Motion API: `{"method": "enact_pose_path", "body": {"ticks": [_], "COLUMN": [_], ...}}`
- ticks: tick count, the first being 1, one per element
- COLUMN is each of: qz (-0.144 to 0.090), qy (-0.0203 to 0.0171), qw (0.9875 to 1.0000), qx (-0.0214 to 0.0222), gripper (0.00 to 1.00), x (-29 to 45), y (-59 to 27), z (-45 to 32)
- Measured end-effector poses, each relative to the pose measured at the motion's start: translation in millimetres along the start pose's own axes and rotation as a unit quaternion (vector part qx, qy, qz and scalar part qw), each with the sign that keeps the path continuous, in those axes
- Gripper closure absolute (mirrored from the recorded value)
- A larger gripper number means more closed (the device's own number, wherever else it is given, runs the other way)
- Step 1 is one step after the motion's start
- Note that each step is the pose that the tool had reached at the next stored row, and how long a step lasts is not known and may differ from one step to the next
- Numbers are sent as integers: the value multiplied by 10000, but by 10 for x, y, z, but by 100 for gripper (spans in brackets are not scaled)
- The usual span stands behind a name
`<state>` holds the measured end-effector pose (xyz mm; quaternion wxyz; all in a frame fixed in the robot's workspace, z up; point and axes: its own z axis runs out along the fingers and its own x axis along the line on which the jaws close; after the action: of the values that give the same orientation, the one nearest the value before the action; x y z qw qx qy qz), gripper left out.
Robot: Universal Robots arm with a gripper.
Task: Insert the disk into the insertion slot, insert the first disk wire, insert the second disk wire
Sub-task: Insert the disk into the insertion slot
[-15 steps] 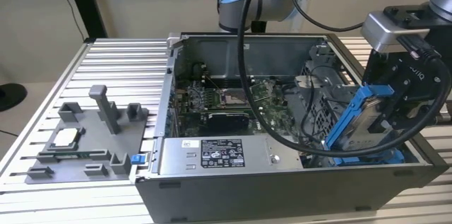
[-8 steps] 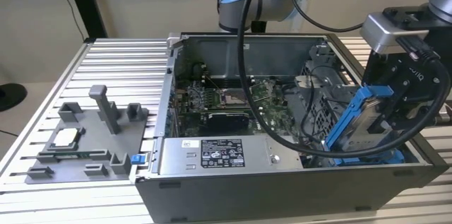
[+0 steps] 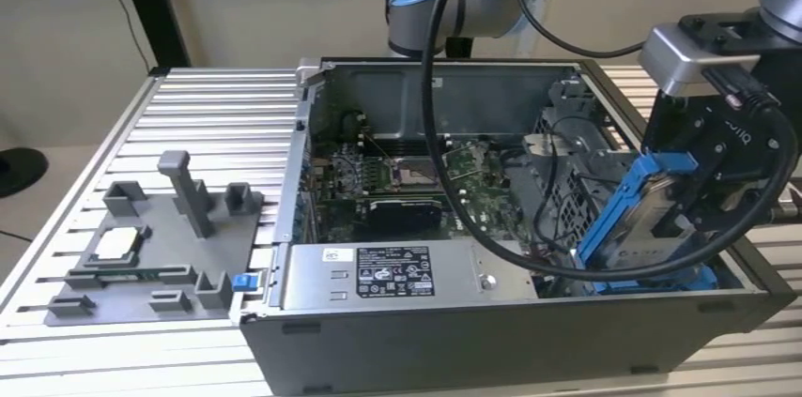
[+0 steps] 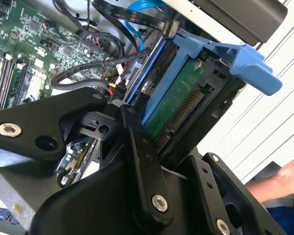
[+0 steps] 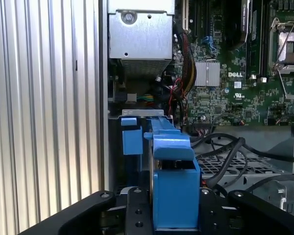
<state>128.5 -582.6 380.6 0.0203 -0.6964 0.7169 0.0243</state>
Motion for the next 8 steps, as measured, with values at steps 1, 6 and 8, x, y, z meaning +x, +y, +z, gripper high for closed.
{"method": "enact_pose_path", "body": {"ticks": [1, 6, 8], "qz": [0, 0, 0], "qy": [1, 0, 0], "qw": [10000, 10000, 10000], "qx": [0, -1, -1], "gripper": [0, 0, 0], "x": [0, 0, -2], "y": [0, 0, 0], "z": [0, -7, -43]}}
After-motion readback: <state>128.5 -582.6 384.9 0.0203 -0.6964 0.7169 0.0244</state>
